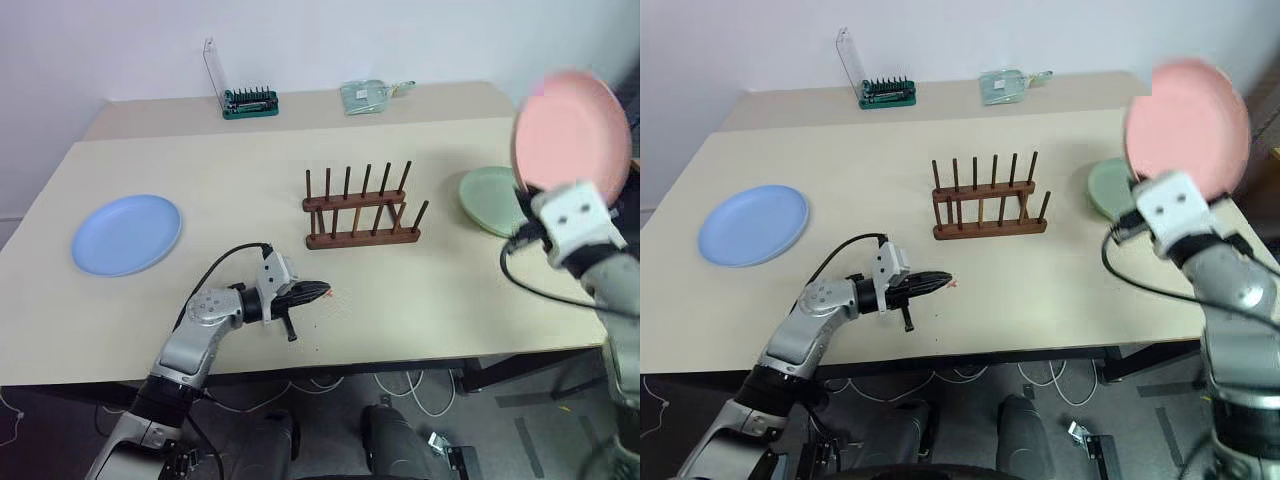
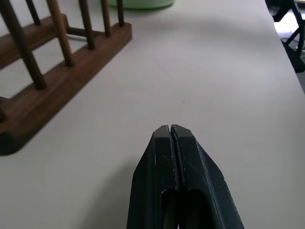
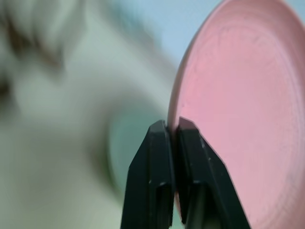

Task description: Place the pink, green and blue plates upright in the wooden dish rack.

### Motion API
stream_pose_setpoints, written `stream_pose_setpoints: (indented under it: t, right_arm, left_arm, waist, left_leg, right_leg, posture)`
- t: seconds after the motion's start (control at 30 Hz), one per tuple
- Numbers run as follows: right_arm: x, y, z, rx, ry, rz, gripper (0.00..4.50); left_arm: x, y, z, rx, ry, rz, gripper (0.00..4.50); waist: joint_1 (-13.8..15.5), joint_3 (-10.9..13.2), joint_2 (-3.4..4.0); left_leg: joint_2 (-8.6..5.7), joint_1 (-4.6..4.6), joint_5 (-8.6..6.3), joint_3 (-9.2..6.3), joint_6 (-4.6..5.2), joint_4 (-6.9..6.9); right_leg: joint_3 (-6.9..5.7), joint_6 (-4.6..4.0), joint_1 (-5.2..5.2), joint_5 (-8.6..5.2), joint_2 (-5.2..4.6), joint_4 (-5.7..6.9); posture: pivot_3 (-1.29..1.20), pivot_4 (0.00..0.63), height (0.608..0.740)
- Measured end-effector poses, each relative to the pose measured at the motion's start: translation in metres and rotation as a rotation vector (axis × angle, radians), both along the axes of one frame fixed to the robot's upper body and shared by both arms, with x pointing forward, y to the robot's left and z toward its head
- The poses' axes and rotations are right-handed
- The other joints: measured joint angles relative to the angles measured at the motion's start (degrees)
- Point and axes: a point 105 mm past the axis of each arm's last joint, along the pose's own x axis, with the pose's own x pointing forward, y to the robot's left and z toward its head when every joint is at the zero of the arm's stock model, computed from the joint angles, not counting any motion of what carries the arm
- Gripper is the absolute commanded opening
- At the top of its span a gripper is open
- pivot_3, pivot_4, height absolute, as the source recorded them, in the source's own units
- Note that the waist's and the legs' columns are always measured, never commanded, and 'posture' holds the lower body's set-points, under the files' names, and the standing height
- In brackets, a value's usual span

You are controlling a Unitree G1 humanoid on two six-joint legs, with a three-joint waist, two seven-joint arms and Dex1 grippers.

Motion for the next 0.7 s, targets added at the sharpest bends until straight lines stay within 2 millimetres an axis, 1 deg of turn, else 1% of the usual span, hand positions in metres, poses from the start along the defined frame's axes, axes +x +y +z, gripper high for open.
stream_pose_setpoints:
  t: [0.03, 0.07, 0.13, 0.2, 0.27, 0.33, 0.4, 0.53, 0.7]
  right_arm:
    - [0.001, 0.017, 0.007, 0.056, -0.001, 0.092, 0.02]
    - [0.003, 0.029, 0.012, 0.116, 0.002, 0.156, 0.02]
    - [0.007, 0.045, 0.017, 0.190, 0.034, 0.253, 0.02]
    - [0.009, 0.053, 0.021, 0.232, 0.056, 0.307, 0.02]
    - [0.016, 0.065, 0.030, 0.347, 0.087, 0.399, 0.02]
    - [0.019, 0.077, 0.039, 0.437, 0.131, 0.499, 0.02]
    - [0.020, 0.081, 0.040, 0.494, 0.176, 0.551, 0.02]
    - [0.024, 0.074, 0.030, 0.614, 0.275, 0.594, 0.02]
    - [0.021, 0.070, 0.028, 0.684, 0.331, 0.668, 0.02]
  left_arm:
    - [0.002, 0.005, 0.000, 0.002, -0.002, 0.019, 0.00]
    - [0.003, 0.011, -0.001, 0.011, -0.001, 0.036, 0.00]
    - [0.003, 0.021, -0.003, 0.025, 0.002, 0.064, 0.00]
    - [0.003, 0.028, -0.005, 0.029, 0.006, 0.089, 0.00]
    - [0.002, 0.036, -0.008, 0.036, 0.012, 0.129, 0.00]
    - [0.000, 0.042, -0.007, 0.033, 0.003, 0.158, 0.00]
    - [0.000, 0.044, -0.003, 0.030, -0.012, 0.170, 0.00]
    - [-0.003, 0.044, 0.000, 0.026, -0.023, 0.180, 0.00]
    - [-0.004, 0.043, 0.003, 0.023, -0.033, 0.181, 0.00]
  waist:
    - [0.2, 0.0, -0.06]
    - [0.3, 0.1, -0.15]
    - [0.7, 0.1, -0.15]
    - [1.2, 0.1, -0.16]
    - [1.1, 0.2, -0.14]
    - [0.7, 0.2, -0.14]
    - [1.1, 0.2, -0.14]
    - [1.4, 0.2, -0.14]
    - [1.2, 0.2, -0.13]
  left_leg:
    - [-0.02, -0.03, 0.00, -0.07, 0.00, -0.01]
    - [-0.01, -0.05, 0.00, -0.09, 0.00, 0.00]
    - [-0.08, -0.33, 0.00, -0.17, 0.00, 0.08]
    - [-0.13, -0.61, 0.00, -0.16, 0.00, 0.18]
    - [-0.13, -0.70, 0.01, -0.11, -0.01, 0.21]
    - [-0.09, -0.72, 0.01, -0.14, -0.01, 0.16]
    - [-0.09, -0.74, 0.01, -0.23, -0.01, 0.12]
    - [-0.11, -0.78, 0.01, -0.14, -0.01, 0.14]
    - [-0.10, -0.79, 0.01, -0.10, -0.01, 0.14]
  right_leg:
    - [-0.03, -0.05, -0.01, 0.10, -0.01, 0.00]
    - [-0.03, -0.12, -0.01, 0.16, -0.01, -0.01]
    - [-0.05, -0.12, -0.17, 0.16, -0.09, -0.03]
    - [-0.05, -0.11, -0.37, 0.20, -0.10, -0.10]
    - [-0.02, -0.18, -0.50, 0.27, -0.11, -0.09]
    - [-0.04, -0.21, -0.62, 0.29, -0.07, 0.00]
    - [-0.13, -0.21, -0.63, 0.28, -0.04, 0.03]
    - [-0.09, -0.21, -0.67, 0.28, -0.06, 0.01]
    - [-0.09, -0.21, -0.72, 0.29, -0.05, 0.05]
  posture:
    - [0.00, 0.150, 0.740]
    - [0.00, 0.150, 0.740]
    - [0.00, 0.150, 0.740]
    - [0.00, 0.150, 0.740]
    - [0.00, 0.150, 0.740]
    - [0.00, 0.150, 0.740]
    - [0.00, 0.150, 0.740]
    - [0.00, 0.150, 0.740]
    - [0.00, 0.150, 0.740]
